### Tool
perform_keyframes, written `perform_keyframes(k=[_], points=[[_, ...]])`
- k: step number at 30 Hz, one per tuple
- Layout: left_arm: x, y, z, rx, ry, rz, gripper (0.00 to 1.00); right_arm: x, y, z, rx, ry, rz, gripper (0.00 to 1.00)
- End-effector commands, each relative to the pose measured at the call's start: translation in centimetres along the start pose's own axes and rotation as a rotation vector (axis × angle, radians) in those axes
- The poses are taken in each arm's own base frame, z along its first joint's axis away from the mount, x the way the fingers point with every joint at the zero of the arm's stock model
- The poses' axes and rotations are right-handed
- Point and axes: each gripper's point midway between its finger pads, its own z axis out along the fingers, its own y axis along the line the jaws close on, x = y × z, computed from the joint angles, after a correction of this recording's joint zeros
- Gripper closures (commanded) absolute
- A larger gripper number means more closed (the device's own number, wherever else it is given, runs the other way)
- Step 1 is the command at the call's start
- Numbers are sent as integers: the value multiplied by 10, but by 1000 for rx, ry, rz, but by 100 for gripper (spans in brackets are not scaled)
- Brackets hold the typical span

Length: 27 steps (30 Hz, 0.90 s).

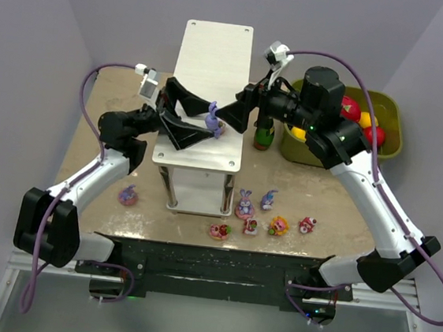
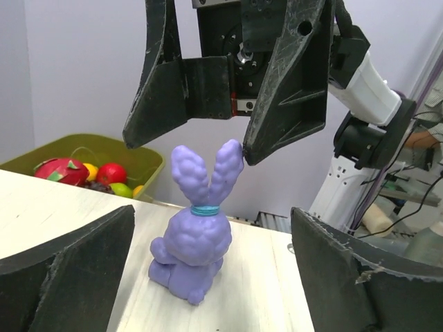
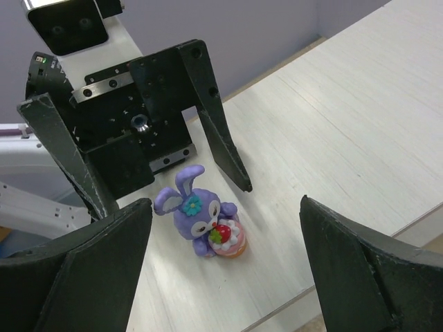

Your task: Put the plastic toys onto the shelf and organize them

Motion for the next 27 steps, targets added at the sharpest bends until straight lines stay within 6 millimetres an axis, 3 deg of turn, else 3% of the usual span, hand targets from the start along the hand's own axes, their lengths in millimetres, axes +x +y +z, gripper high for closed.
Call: perform_keyframes(k=[1, 4, 8, 12, 15, 19, 27], points=[[11, 15, -5, -62, 71, -20, 0, -21, 14, -12, -42, -81, -99, 8], [4, 27, -9, -167, 86, 36, 1, -16, 15, -13, -51, -73, -135, 7], [-27, 44, -26, -365, 46, 152, 0, -3, 17, -12, -95, -38, -180, 7], [-66, 26, -36, -395, -21, 266, 0, 8, 19, -5, -123, -12, -200, 7], [-79, 10, -33, -365, -22, 314, 0, 16, 19, 3, -139, 7, -220, 7], [-86, 2, -29, -344, -7, 315, 0, 28, 14, 15, -152, 34, -265, 8], [-85, -3, -27, -317, 6, 307, 0, 33, 15, 30, -222, 57, -334, 9]])
